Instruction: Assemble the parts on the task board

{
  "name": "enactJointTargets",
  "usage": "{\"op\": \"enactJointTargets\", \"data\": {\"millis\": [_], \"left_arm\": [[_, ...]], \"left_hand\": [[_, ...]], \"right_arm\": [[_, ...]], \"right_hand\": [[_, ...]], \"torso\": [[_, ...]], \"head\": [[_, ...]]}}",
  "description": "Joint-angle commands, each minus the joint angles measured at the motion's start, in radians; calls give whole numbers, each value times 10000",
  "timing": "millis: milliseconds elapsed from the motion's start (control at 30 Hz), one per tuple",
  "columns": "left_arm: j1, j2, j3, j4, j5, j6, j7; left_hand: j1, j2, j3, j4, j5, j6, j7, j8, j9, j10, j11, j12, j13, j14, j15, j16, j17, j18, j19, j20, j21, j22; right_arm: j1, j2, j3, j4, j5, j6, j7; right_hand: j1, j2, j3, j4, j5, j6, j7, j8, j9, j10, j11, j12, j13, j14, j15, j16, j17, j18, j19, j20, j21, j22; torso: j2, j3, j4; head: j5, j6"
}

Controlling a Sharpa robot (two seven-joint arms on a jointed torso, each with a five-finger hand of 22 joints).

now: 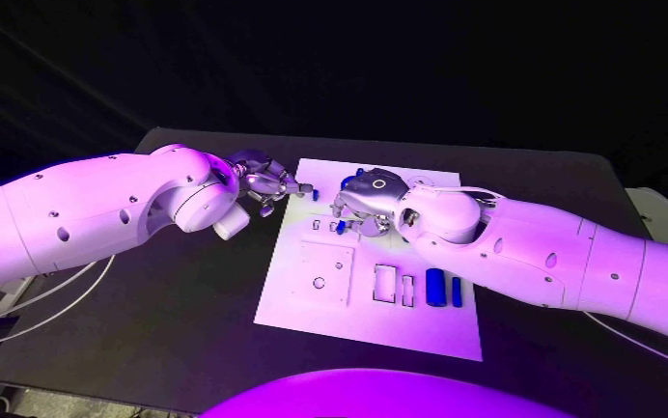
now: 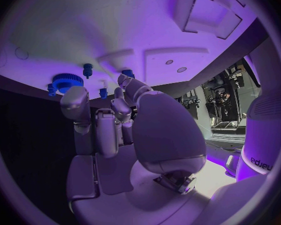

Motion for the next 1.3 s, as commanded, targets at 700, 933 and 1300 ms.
{"op": "enactJointTargets", "data": {"millis": [700,933,1300], "left_arm": [[15,83,7,-18,170,302,93],[18,374,6,-162,-262,768,-79],[470,1319,9,-741,-2128,2740,-1704]], "left_hand": [[194,55,200,-21,62,-416,190,-332,-225,-646,84,-842,-1113,393,26,-22,431,-48,-59,14,-10,-62],[-572,189,71,30,25,-814,496,-834,-569,-496,350,-857,-1184,389,255,-38,392,-58,-44,154,-4,-62],[-1404,308,-593,20,17,-673,526,-933,-828,-1155,415,-1543,-2170,1,326,-618,-656,173,-792,283,-828,-1338]], "right_arm": [[246,-1225,194,1492,469,-446,-215],[718,-2555,367,2474,4284,-1200,2],[1127,-4482,393,3368,9577,-1740,1021]], "right_hand": [[-255,-33,-5,92,-33,94,-56,-71,-32,29,-7,-64,-119,92,-36,-46,73,-9,1,-11,-237,808],[-756,-100,-169,436,14,50,-21,-231,-98,-578,42,-931,-1091,-293,-1,-719,-950,216,-585,21,-1794,357],[-928,102,-519,917,231,-124,77,-214,-78,-2650,202,-3816,-4008,-2346,208,-4575,-5532,656,-2211,242,-5874,-1331]], "torso": [[-50,-16,-17],[-170,-56,-46],[-384,-48,-156]], "head": [[-27,94],[-125,128],[39,126]]}}
